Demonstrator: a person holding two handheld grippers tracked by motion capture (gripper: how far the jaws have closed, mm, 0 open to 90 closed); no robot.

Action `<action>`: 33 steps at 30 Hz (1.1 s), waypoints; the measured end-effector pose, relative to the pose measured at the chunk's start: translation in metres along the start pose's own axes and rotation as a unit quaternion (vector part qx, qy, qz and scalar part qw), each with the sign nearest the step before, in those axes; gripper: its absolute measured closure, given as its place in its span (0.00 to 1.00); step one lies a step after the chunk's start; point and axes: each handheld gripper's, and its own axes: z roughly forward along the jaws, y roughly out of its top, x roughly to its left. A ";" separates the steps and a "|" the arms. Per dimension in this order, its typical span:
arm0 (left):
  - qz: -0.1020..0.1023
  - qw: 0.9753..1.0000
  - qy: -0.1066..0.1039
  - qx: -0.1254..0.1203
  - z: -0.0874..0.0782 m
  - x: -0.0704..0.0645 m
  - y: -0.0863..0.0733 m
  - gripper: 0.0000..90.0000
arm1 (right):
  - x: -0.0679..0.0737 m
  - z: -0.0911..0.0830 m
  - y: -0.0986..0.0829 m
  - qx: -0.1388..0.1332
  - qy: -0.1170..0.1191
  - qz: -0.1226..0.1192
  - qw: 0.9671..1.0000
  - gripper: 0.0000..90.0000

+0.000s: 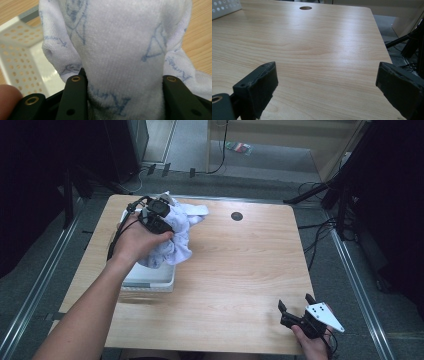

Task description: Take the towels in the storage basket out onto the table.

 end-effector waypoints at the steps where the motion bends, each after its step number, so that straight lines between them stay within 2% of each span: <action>1: 0.000 1.000 -0.002 0.001 0.001 -0.002 0.001 0.65 | 0.000 0.000 0.000 0.000 0.000 0.000 1.000 0.05; 13: 0.018 1.000 -0.023 -0.002 0.017 -0.039 0.018 0.65 | -0.001 0.000 0.000 0.000 -0.001 0.006 1.000 0.05; 16: 0.016 1.000 -0.025 -0.003 0.022 -0.047 0.022 0.65 | -0.001 0.000 0.000 -0.001 -0.001 0.007 1.000 0.05; 28: 0.034 0.999 -0.036 0.006 0.039 -0.076 0.035 0.65 | -0.001 -0.001 0.000 -0.002 0.000 0.010 1.000 0.05; 33: 0.039 0.998 -0.048 0.009 0.049 -0.091 0.039 0.65 | -0.002 -0.001 0.000 -0.004 0.002 0.011 1.000 0.05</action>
